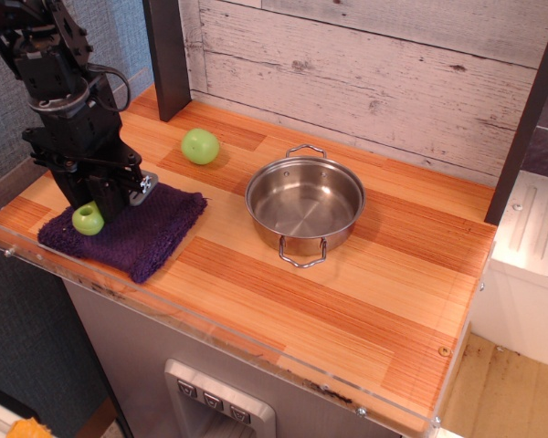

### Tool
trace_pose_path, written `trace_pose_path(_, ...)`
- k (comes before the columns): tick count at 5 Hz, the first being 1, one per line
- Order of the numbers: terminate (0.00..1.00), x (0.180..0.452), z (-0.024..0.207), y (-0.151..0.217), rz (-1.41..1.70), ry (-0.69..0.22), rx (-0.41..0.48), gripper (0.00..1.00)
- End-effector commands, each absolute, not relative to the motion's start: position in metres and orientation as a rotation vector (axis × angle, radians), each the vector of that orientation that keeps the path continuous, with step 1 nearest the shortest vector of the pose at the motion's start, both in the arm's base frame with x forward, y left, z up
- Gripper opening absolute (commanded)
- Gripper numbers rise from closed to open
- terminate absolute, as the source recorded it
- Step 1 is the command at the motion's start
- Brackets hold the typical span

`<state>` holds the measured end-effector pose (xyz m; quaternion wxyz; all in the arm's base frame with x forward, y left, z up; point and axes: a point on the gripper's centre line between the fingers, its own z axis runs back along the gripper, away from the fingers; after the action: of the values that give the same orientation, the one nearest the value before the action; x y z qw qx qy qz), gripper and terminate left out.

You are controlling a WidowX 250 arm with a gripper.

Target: Put the spatula on top of the cloth.

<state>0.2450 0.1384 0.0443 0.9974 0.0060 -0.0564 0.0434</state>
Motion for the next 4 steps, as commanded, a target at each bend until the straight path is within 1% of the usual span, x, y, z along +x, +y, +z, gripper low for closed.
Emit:
trace_pose_path(1, 0.00, 0.251, 0.065, 0.130, 0.069, -0.135, 0.020, 1.00)
trace_pose_path(2, 0.00, 0.256, 0.092, 0.114, 0.064, -0.172, 0.017, 1.00)
trace_pose_path(3, 0.00, 0.261, 0.111, 0.093, 0.059, -0.218, 0.011, 1.00)
trace_pose_path(4, 0.00, 0.261, 0.108, 0.077, 0.052, -0.211, -0.017, 1.00)
